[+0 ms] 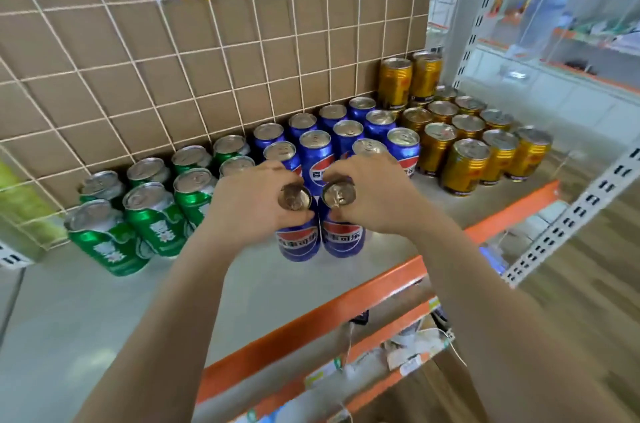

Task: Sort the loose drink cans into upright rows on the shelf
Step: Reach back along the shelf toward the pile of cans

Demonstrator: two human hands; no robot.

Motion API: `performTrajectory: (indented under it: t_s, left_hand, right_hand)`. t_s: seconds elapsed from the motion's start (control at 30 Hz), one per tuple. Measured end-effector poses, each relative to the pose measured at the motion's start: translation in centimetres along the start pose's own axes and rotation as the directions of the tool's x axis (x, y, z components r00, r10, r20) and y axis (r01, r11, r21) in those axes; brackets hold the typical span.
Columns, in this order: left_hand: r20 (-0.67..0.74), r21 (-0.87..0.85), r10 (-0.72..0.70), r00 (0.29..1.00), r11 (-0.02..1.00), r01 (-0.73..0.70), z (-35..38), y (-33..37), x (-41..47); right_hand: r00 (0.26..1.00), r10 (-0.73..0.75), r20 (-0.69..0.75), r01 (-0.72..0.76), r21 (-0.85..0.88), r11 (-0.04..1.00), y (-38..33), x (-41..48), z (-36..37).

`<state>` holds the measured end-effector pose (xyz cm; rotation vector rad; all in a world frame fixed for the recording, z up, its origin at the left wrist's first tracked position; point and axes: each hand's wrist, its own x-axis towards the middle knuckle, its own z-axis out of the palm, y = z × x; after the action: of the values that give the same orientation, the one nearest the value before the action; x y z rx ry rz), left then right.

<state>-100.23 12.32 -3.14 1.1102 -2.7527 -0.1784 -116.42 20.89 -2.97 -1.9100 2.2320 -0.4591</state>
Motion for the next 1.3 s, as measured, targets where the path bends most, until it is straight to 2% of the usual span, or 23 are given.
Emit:
performTrajectory:
  t_s: [0.27,0.5,0.73,1.13,1.3]
  left_hand:
    - [0.051,0.084,-0.191,0.98,0.979,0.187,0.4,1.1,2.6]
    - [-0.005,0.124,-0.317,0.948,0.941,0.315,1.1,2.4,4.6]
    - [-0.034,0.064,-0.427,0.904,0.902,0.428,2.0,2.5,5.0]
    - [-0.051,0.081,-0.503,0.863,0.859,0.505,2.9,3.0,5.0]
    - [-0.125,-0.007,-0.52,0.845,0.852,0.523,3.3,2.9,3.0]
  right_hand:
    - [0.969,-0.227,0.099,0.227,0.008,0.974,3.5,6.1,0.1]
    - [0.92,-0.373,0.122,0.371,0.041,0.928,6.1,9.5,0.5]
    - [0.89,-0.426,0.161,0.414,0.106,0.904,6.4,10.4,0.7]
    - [0.869,-0.427,0.25,0.425,0.063,0.903,6.5,10.1,0.1]
    - [0.874,-0.443,0.201,0.436,0.079,0.896,4.9,8.6,-1.0]
